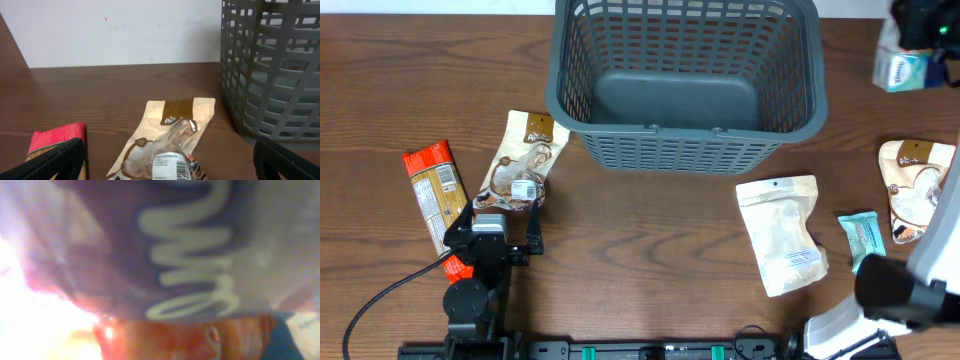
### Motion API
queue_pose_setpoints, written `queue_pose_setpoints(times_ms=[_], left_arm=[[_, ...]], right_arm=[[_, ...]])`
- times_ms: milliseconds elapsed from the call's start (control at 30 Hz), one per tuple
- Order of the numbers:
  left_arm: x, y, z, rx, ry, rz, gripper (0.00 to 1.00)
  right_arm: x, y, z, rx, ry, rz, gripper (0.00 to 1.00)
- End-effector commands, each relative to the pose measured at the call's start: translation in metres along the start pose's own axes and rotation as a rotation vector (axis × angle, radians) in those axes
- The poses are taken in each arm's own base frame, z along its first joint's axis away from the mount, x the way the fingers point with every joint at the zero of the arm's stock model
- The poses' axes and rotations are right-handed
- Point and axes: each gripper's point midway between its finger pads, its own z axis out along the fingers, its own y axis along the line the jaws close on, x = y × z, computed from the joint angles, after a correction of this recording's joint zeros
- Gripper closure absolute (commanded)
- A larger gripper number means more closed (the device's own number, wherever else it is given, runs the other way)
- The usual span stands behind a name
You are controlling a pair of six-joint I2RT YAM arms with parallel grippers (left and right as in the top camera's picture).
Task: Pack container
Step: 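Carry the tissue strip into the grey basket and release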
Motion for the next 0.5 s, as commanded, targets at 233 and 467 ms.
queue_pose_setpoints(times_ms=[233, 467], left_arm=[[0.016, 0.000, 0.001, -0.001, 0.053, -0.005, 0.01], [0.016, 0.000, 0.001, -0.001, 0.053, -0.005, 0.01]], right_arm=[[0.002, 0.202, -0.025, -0.471, -0.127, -0.882, 0.99], [0.032, 0.257, 0.018, -0.618, -0.075, -1.072, 0.99]])
